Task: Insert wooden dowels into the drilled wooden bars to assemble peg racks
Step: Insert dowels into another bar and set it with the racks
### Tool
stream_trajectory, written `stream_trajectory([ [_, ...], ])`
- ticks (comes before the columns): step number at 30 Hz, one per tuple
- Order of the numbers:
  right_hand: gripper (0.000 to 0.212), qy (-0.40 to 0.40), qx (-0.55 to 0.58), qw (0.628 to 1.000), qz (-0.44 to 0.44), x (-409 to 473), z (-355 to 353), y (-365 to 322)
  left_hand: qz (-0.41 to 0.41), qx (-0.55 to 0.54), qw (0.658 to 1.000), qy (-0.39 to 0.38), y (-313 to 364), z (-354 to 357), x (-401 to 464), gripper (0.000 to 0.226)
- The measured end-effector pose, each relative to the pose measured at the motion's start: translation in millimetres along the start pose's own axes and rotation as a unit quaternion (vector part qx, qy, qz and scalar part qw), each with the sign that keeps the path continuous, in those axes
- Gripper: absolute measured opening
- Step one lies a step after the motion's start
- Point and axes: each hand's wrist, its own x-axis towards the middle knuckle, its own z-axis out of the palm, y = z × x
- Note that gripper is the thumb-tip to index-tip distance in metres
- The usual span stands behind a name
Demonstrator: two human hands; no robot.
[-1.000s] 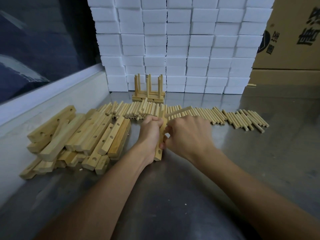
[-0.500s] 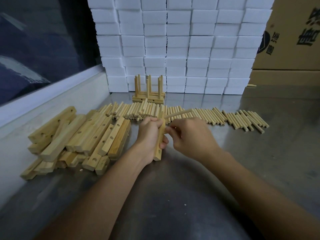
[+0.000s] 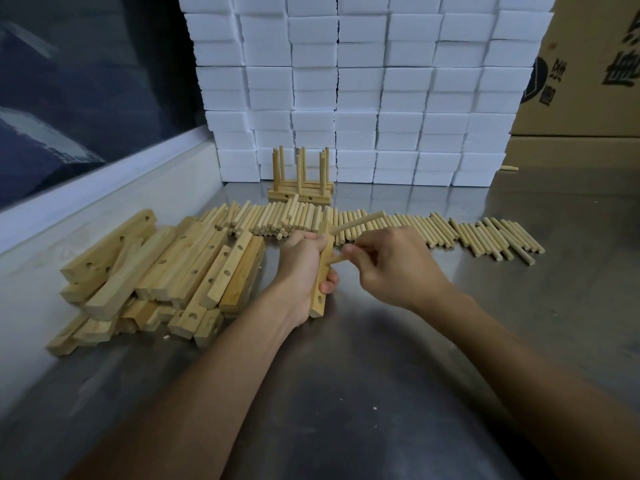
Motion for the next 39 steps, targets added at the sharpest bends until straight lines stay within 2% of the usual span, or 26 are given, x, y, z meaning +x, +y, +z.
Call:
stream_trajectory([
  [4,0.034,0.004,0.011,1.0,0.027,0.7,1.6,-1.0,0.003,0.007,1.0,0.005,-0.7,0.6,1.3,0.007],
  [10,0.019,0.021,0.082,0.996,0.035,-8.3,7.8,7.1,0.011,-0.037,0.999,0.015,-1.4,0.9,1.4,0.007],
  [15,0.052,-0.015,0.128,0.99,0.065,-18.2,0.5,27.8,0.031,-0.056,0.995,0.071,-2.1,3.0,1.5,0.009],
  [18,0.042,-0.021,0.071,0.993,0.093,-17.1,-0.9,43.3,0.009,-0.076,0.994,0.082,0.6,-2.1,5.5,0.022],
  [23,0.026,-0.013,-0.036,0.978,0.206,-11.9,3.4,64.8,-0.035,-0.13,0.988,0.07,3.2,-4.9,7.3,0.03],
  [32,0.035,0.035,-0.16,0.967,0.197,25.1,30.3,65.4,-0.038,-0.127,0.989,0.062,4.1,-6.3,6.2,0.03],
  [39,0.035,0.012,-0.178,0.958,0.224,39.4,36.7,64.4,-0.031,-0.123,0.99,0.055,3.2,-6.5,5.9,0.033],
])
